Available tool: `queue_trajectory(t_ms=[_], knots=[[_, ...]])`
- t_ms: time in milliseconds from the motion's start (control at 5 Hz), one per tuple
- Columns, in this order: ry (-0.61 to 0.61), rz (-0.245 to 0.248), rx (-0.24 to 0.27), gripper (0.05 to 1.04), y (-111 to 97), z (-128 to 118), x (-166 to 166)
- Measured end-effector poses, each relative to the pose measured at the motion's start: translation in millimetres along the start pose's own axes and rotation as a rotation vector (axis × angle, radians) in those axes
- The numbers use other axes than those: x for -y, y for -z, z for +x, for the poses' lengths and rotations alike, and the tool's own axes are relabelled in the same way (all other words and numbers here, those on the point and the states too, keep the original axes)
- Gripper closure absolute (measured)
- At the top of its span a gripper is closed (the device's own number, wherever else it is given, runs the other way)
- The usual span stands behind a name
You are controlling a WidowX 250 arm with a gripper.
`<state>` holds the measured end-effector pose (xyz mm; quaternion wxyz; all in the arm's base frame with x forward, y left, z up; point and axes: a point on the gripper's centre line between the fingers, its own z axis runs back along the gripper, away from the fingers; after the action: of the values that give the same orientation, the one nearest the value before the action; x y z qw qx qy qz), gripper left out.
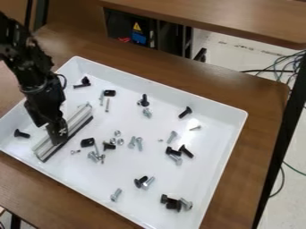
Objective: Sweep into pile
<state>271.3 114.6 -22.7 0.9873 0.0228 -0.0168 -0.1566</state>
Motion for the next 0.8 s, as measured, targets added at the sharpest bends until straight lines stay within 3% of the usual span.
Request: queue_trajectory(t_ms=[200,400,600,800], knots=[[-0.01,-0.011,-0.01,0.085,8.9,0.6,4.7],[-0.04,-0.001,-0.033,0.148,16.0,0.6,7.3],[-0.077,0.011,-0.022,0.464,17.3,4.5,8.3],[-0.101,0.009,-0.002,0.721,18.4,6.3,9.5]])
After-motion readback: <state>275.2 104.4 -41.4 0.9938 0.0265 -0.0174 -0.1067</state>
